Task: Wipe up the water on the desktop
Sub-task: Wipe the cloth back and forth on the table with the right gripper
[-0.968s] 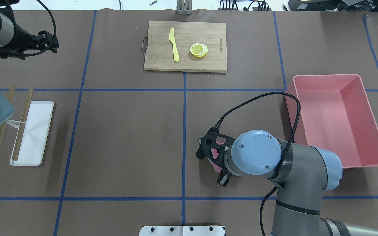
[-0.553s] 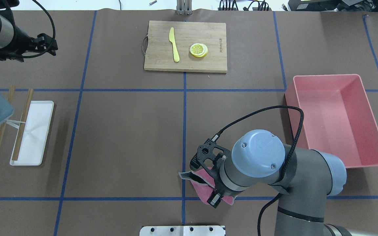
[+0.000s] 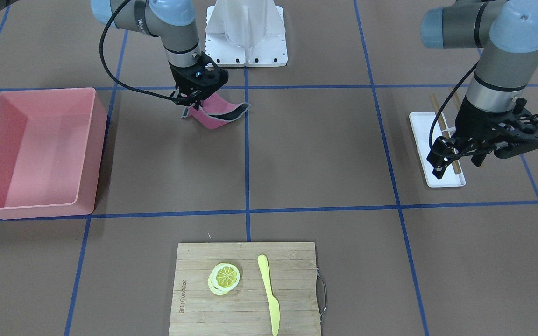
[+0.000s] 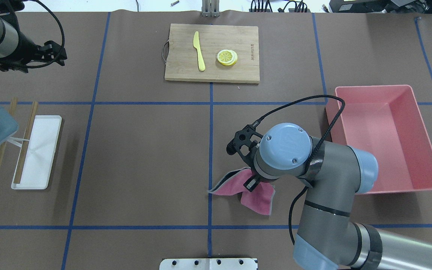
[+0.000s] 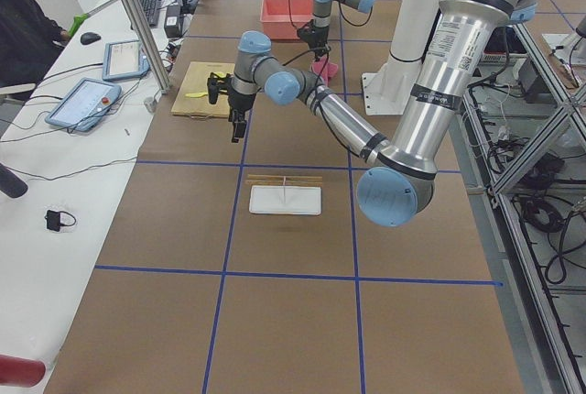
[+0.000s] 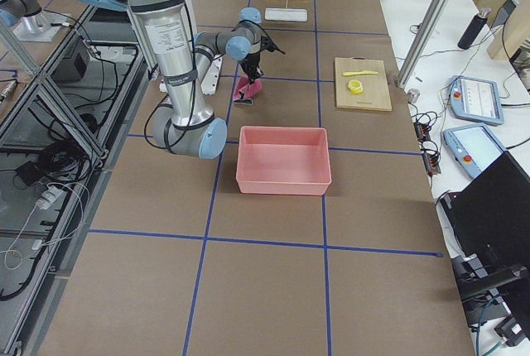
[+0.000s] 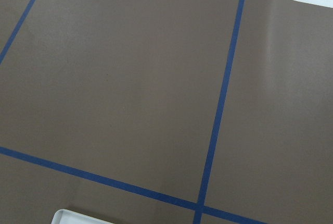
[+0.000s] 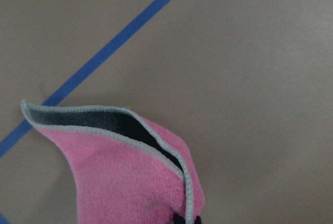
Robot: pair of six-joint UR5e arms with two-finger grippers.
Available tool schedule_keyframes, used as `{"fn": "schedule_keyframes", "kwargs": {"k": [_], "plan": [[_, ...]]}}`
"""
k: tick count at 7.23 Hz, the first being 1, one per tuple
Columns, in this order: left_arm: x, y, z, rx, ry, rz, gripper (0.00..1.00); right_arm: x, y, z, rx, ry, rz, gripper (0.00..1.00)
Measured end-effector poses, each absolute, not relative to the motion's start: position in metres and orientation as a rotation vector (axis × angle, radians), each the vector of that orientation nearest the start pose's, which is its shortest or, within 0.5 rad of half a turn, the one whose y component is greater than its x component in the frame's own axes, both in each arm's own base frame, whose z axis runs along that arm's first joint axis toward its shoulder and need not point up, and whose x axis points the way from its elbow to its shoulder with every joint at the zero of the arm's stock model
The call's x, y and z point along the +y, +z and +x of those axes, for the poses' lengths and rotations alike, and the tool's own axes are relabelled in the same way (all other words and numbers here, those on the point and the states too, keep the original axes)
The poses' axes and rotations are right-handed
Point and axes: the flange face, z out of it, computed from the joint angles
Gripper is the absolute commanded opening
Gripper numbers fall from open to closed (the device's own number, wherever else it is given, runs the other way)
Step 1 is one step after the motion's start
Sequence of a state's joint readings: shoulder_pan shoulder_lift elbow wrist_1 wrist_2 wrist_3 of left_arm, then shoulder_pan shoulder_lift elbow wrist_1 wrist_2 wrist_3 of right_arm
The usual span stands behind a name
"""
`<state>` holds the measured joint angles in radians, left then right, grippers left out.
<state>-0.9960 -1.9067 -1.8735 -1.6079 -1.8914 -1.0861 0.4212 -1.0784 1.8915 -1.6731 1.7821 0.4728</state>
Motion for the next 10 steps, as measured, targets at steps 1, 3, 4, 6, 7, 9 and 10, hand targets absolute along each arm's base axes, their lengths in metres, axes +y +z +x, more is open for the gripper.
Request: {"fn": "schedule_keyframes", "kwargs": {"k": [1,3,4,6,7,9,10], "plan": [[-0.554,0.345,0.238,0.702,-0.379,0.22,0.98,-0.387,0.278,-0.501,-0.616,-0.688,0.351,0.0],[-0.555,0.35,0.241,0.697,-0.379,0.214,0.98,-0.45,0.31,-0.473,-0.547,-0.614,0.322,0.0],[-0.556,0.351,0.242,0.694,-0.381,0.211,0.99,-0.478,0.321,-0.456,-0.533,-0.589,0.308,0.0],[-0.557,0.354,0.242,0.69,-0.383,0.206,0.98,-0.518,0.334,-0.423,-0.527,-0.568,0.289,0.0],[-0.556,0.358,0.241,0.686,-0.384,0.2,0.98,-0.525,0.333,-0.42,-0.532,-0.566,0.286,0.0],[-0.553,0.377,0.222,0.681,-0.335,0.177,0.99,-0.517,0.315,-0.431,-0.583,-0.594,0.283,0.0],[-0.555,0.393,0.19,0.688,-0.27,0.165,0.98,-0.504,0.303,-0.44,-0.62,-0.622,0.281,0.0]]}}
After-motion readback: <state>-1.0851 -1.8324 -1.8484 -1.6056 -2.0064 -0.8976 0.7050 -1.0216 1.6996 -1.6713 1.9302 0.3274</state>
